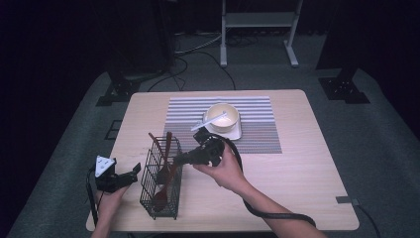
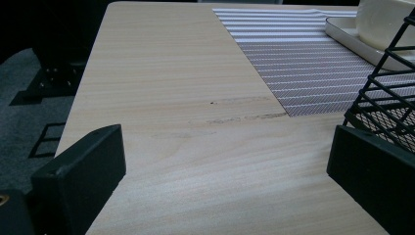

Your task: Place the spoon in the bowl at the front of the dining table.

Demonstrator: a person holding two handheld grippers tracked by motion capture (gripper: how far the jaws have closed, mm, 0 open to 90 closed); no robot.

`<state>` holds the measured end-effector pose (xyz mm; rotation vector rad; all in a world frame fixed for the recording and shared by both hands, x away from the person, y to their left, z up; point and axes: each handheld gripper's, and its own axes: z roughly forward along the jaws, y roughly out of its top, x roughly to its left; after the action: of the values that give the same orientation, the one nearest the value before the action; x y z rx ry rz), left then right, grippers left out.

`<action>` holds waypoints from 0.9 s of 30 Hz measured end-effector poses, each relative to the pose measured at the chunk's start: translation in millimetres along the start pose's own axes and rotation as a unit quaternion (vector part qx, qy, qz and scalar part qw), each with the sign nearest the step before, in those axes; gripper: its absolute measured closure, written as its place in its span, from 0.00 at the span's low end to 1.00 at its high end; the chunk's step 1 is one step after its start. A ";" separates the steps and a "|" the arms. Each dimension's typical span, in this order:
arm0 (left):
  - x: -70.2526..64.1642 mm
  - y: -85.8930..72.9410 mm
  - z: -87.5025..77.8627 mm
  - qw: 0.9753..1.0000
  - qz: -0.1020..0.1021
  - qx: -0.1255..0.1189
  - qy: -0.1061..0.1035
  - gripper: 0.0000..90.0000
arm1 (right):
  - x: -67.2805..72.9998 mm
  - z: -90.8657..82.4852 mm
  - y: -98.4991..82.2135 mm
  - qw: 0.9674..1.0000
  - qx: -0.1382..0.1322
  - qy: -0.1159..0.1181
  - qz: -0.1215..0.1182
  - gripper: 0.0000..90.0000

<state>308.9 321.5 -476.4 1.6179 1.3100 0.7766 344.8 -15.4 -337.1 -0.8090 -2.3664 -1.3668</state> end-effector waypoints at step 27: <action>-0.2 0.0 0.1 1.000 0.001 0.000 0.001 0.00 | 0.1 -50.7 20.9 0.998 -0.059 0.008 0.027 0.93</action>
<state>308.9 321.3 -476.4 1.6187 1.3098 0.7792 355.8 -50.9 -296.7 -0.8841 -2.2519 -1.4979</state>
